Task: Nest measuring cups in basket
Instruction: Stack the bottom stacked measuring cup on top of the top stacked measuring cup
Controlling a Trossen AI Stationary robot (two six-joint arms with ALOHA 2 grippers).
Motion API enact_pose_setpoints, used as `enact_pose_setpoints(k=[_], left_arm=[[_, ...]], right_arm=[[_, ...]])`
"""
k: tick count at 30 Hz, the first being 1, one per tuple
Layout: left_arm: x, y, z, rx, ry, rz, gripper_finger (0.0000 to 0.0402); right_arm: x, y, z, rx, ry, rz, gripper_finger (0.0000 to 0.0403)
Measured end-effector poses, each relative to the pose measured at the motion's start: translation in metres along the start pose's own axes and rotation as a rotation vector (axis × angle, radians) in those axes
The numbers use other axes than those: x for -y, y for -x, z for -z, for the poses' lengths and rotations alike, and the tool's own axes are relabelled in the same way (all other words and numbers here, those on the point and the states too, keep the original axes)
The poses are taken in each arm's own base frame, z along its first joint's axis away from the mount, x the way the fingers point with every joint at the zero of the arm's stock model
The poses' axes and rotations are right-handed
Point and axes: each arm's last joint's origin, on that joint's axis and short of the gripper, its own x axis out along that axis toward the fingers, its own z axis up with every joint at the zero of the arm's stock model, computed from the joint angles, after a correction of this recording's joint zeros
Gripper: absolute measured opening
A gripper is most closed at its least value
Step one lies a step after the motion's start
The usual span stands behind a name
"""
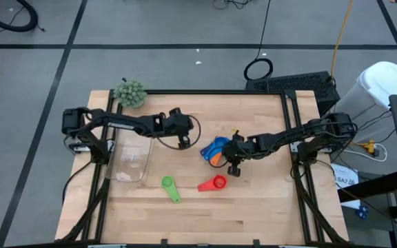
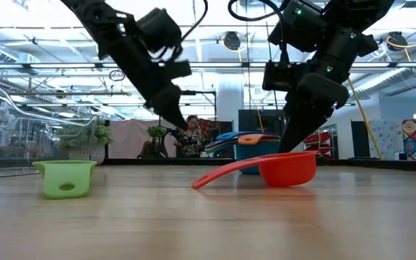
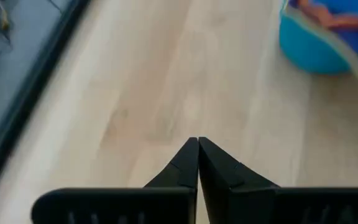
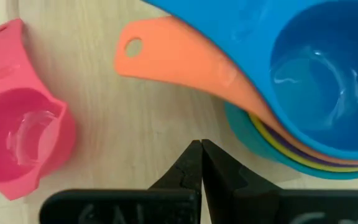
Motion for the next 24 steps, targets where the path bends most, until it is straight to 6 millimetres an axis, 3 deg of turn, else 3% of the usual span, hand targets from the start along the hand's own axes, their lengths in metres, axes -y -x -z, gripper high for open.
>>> enact_pose_setpoints(k=[3, 13, 24], left_arm=[[0.001, -0.008, 0.010, -0.072, 0.001, 0.049, 0.0004], [0.023, -0.040, 0.014, -0.014, -0.017, 0.264, 0.0003], [0.040, -0.038, 0.007, 0.069, -0.029, 0.349, 0.0007]], right_arm=[[-0.002, 0.000, -0.002, 0.026, 0.008, -0.009, 0.0000], [-0.002, 0.000, -0.004, 0.046, 0.022, -0.014, 0.0000], [-0.003, 0.000, -0.008, 0.080, 0.023, -0.022, 0.0000]])
